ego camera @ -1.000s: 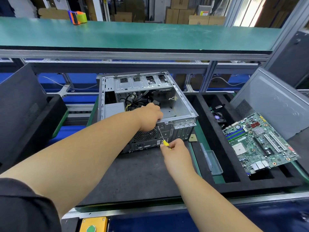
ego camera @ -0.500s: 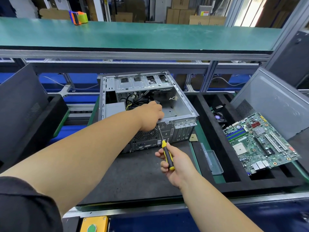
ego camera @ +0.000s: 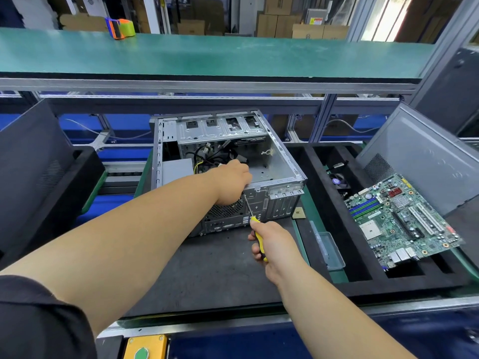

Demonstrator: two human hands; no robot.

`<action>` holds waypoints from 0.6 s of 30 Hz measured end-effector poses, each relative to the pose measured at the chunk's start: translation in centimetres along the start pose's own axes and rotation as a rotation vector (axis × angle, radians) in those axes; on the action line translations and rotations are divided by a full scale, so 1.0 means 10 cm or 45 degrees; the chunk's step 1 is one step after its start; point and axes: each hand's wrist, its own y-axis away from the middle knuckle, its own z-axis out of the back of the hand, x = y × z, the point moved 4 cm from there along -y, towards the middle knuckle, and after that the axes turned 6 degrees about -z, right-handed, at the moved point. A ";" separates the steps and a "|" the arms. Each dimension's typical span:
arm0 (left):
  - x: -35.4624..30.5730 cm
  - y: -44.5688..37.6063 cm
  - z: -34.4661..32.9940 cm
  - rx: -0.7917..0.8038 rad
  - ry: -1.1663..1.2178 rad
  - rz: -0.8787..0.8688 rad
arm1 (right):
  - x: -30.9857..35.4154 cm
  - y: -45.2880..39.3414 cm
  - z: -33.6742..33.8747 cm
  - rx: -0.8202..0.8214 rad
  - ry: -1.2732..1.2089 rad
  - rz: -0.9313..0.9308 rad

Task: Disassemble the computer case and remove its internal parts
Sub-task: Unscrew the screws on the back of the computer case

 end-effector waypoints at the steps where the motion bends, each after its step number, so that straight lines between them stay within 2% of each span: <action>1: 0.00 0.00 0.00 0.001 -0.004 -0.002 | 0.03 0.02 0.02 -0.042 0.114 0.079; 6: -0.02 0.01 0.01 0.005 -0.008 0.001 | 0.19 0.09 0.08 -0.373 1.005 0.530; 8: -0.03 0.01 0.01 -0.009 -0.011 0.000 | 0.22 0.10 0.08 -0.424 1.169 0.637; 10: -0.03 0.02 0.00 -0.027 -0.014 0.005 | 0.19 0.06 0.08 -0.283 0.954 0.445; 13: -0.02 0.02 0.00 -0.027 -0.003 0.014 | 0.04 0.03 -0.01 0.254 0.015 -0.206; 14: -0.02 0.02 0.00 -0.023 0.004 0.015 | 0.02 0.04 -0.03 0.392 -0.199 -0.319; 16: -0.02 0.01 0.00 -0.018 0.016 0.020 | -0.01 0.04 -0.03 0.506 -0.371 -0.367; 18: -0.01 0.01 0.00 -0.011 0.020 0.025 | -0.03 0.04 -0.04 0.503 -0.397 -0.351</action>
